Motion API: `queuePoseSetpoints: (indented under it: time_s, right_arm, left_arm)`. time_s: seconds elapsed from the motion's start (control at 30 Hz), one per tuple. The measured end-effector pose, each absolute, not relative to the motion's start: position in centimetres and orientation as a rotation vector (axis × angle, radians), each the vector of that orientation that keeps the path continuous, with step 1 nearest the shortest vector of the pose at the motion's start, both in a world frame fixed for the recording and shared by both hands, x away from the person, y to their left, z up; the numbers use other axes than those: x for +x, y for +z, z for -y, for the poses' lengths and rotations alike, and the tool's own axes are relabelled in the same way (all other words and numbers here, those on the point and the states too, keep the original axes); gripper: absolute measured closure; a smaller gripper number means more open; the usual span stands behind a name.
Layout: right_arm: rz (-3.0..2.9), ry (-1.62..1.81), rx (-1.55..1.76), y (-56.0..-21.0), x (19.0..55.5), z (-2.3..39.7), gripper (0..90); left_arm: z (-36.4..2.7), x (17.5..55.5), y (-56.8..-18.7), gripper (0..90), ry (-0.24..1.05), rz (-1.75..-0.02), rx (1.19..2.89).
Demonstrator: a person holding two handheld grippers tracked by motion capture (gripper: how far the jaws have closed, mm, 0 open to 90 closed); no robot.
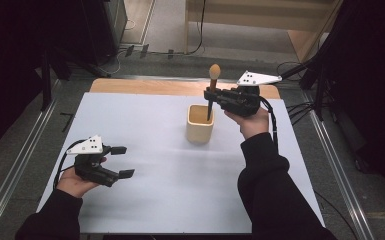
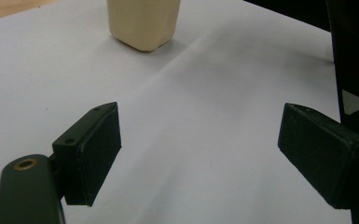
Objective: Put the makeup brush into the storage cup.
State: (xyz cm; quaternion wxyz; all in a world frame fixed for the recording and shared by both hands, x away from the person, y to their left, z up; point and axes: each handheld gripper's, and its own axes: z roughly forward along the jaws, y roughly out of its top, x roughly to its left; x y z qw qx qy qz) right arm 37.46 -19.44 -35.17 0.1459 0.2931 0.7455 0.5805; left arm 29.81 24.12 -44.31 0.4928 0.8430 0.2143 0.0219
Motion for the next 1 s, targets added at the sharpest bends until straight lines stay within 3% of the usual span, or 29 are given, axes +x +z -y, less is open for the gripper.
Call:
queuePoseSetpoints:
  time_s: [1.0]
  right_arm:
    - [-2.118, 1.627, 0.942, -38.1, 40.0, 18.9, 78.6]
  left_arm:
    - [-24.2, 29.9, -44.4, 14.1, 0.038, -0.529, 2.038]
